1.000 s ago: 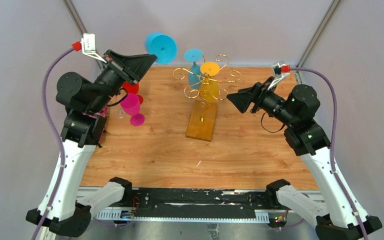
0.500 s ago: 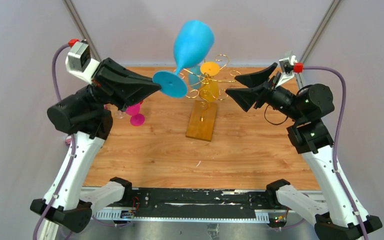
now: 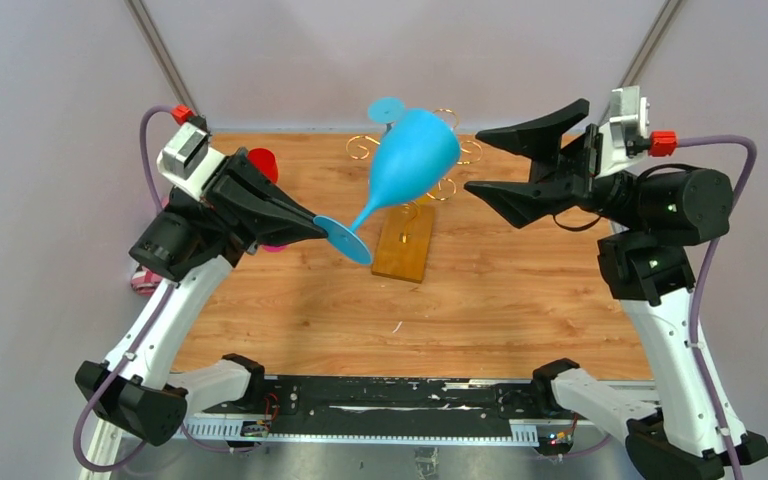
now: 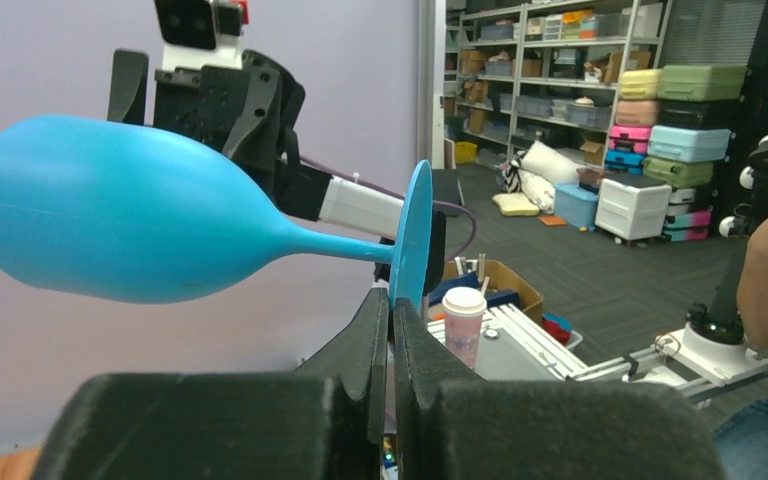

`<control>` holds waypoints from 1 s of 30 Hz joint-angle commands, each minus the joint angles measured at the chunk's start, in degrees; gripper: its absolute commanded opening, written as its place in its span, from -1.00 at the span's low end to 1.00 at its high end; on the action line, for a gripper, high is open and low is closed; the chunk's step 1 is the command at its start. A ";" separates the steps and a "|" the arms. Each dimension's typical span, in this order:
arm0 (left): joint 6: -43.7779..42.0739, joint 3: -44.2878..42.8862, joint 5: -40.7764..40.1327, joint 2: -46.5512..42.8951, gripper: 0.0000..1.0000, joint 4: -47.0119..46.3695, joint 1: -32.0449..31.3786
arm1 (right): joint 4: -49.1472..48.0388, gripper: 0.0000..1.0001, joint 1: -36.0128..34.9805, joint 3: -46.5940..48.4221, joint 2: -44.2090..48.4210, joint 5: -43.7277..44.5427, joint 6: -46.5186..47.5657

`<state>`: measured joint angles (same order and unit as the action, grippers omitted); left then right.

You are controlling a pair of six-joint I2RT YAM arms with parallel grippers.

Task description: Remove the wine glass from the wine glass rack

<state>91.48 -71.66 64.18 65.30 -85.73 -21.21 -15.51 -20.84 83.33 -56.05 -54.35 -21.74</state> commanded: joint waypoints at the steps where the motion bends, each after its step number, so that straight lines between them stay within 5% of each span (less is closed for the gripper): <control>1: 0.63 0.38 1.47 0.67 -1.00 -4.25 -0.67 | -5.90 0.45 0.71 3.30 -2.78 -4.68 -4.07; 14: -0.58 -1.25 2.59 3.21 -1.00 -4.22 -1.20 | -25.10 0.36 0.71 7.02 -12.05 -12.85 -25.24; 24: -1.29 -6.02 4.73 8.43 -1.00 -4.27 -1.20 | -38.25 -0.09 0.64 3.71 -10.72 -15.45 -38.69; 30: 0.94 -14.59 5.81 15.91 -1.00 -4.32 -1.20 | -38.96 -0.35 0.63 0.67 -8.33 -15.70 -39.20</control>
<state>91.83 -81.73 68.82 76.42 -87.02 -22.24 -50.09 -20.38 85.56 -66.70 -66.61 -58.30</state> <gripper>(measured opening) 0.051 0.376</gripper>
